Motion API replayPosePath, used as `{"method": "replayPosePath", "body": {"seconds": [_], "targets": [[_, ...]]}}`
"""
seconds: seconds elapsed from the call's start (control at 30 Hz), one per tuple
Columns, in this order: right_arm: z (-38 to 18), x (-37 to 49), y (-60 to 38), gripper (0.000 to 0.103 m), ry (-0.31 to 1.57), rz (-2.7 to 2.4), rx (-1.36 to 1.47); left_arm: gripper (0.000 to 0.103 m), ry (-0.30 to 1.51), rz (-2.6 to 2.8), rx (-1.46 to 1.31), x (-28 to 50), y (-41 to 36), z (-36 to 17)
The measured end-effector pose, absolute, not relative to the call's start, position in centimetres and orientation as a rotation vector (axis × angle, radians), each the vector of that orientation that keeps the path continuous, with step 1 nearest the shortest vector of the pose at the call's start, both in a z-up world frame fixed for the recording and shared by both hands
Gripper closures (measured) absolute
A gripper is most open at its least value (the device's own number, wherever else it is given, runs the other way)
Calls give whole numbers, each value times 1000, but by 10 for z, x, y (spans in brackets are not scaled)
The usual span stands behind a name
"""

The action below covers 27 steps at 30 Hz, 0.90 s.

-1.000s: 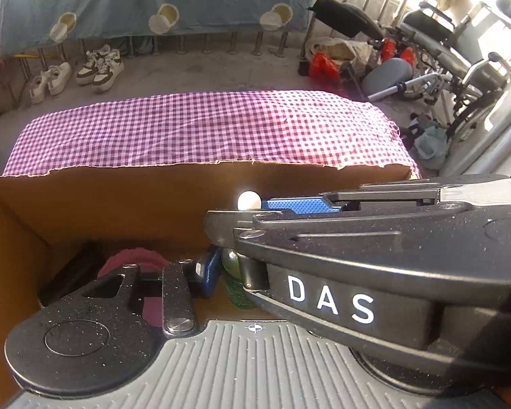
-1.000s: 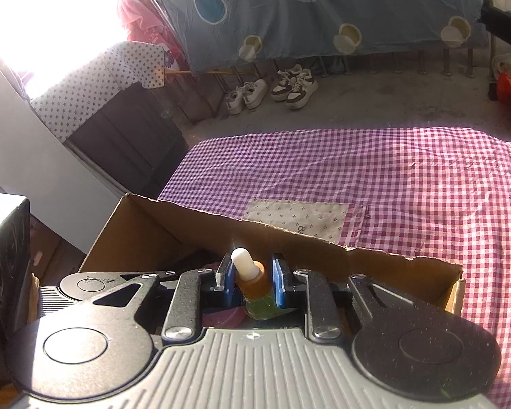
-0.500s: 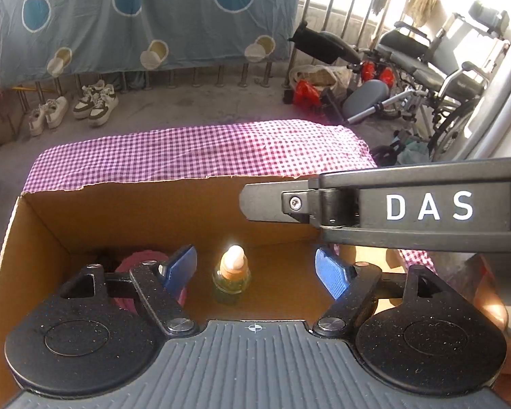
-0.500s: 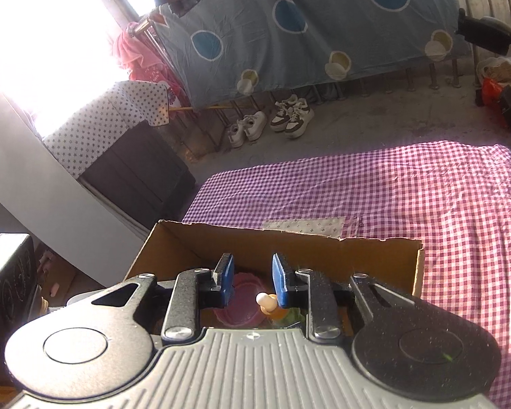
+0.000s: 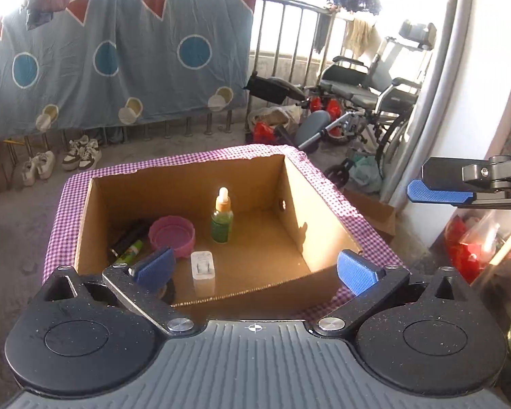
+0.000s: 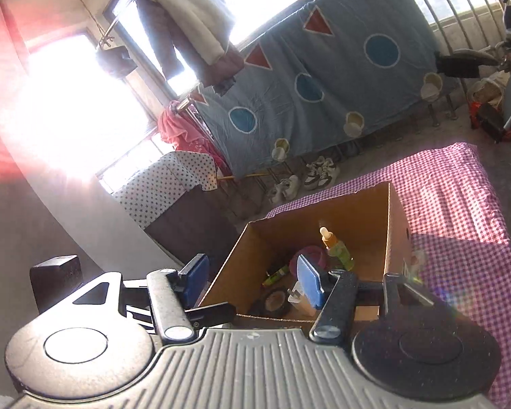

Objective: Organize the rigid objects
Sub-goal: 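Withdraw the right gripper and reach toward the gold lattice-lidded jar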

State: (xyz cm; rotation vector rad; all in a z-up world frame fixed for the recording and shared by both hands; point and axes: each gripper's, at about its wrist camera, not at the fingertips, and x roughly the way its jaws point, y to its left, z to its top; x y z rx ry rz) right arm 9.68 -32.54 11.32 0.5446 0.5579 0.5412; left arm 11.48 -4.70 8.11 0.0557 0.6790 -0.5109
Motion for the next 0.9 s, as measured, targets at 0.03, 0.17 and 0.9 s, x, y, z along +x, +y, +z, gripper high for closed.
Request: {"method": "replayPosePath", "body": {"seconds": [0.03, 0.17, 0.9], "targets": [[103, 87, -327, 41, 567, 548, 587, 1, 686, -519, 63, 106, -44, 75], [57, 75, -313, 40, 655, 594, 705, 1, 743, -551, 80, 85, -34, 40], [-70, 181, -210, 51, 962, 534, 629, 4, 792, -447, 141, 141, -76, -73]]}}
